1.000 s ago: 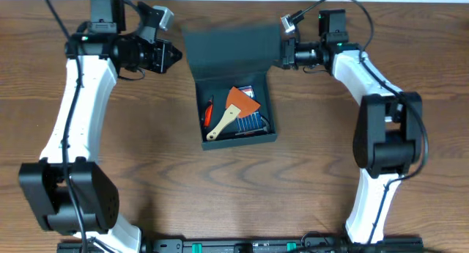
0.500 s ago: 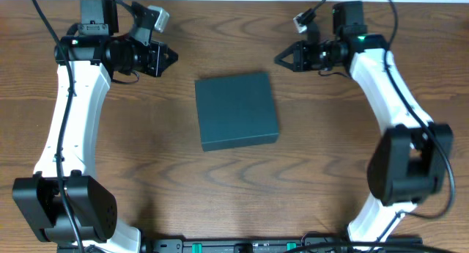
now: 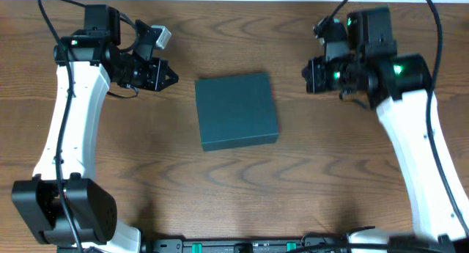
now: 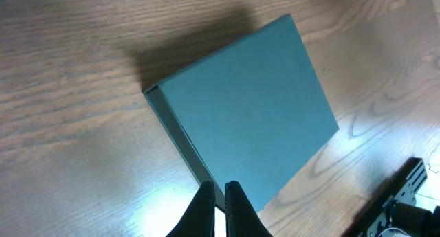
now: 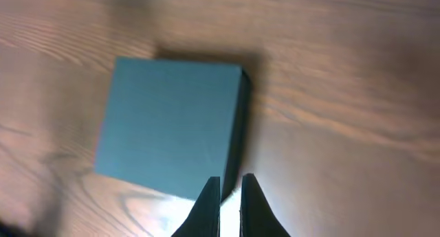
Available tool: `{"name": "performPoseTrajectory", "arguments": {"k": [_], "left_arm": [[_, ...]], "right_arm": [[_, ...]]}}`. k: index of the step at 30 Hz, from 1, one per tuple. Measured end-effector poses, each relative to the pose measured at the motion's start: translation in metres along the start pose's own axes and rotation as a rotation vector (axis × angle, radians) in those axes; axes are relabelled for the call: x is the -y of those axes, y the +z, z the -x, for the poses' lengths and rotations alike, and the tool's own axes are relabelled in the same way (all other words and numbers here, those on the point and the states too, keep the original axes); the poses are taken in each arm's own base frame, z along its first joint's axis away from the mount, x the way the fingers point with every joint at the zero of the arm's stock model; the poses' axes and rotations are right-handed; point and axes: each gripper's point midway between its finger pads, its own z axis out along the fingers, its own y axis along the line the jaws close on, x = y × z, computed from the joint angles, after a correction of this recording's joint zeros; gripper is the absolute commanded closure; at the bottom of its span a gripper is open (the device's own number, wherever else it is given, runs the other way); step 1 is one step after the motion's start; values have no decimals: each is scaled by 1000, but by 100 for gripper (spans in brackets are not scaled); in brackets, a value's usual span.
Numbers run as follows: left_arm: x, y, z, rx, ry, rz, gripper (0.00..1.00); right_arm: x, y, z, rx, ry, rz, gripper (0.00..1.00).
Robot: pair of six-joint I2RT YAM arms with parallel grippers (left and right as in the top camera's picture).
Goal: Pack container
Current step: 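Withdraw both grippers from the closed box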
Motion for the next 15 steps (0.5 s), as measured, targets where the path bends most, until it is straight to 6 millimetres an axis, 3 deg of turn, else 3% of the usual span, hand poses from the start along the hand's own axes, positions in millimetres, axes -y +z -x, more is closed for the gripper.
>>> {"name": "performPoseTrajectory", "arguments": {"k": [4,5,6,7,8,9,15], "left_arm": [[14,-10,-7,42,60,7,94],[18,-11,-9,61,86,10,94],[21,-13,-11,84,112,14,94],[24,-13,-13,103,133,17,94],[24,-12,-15,108,141,18,86],[24,-11,-17,116,156,20,1],[16,0,-20,116,158,21,1]], "right_arm": [[-7,-11,-28,41,-41,-77,98],[-7,-12,-36,52,-50,-88,94],[-7,-11,-43,62,-53,-97,61],[-4,-9,-51,78,-54,-111,1],[-1,-7,-55,86,-54,-120,1],[2,-5,-59,95,-54,-132,1],[21,21,-96,14,-42,-180,1]]}}
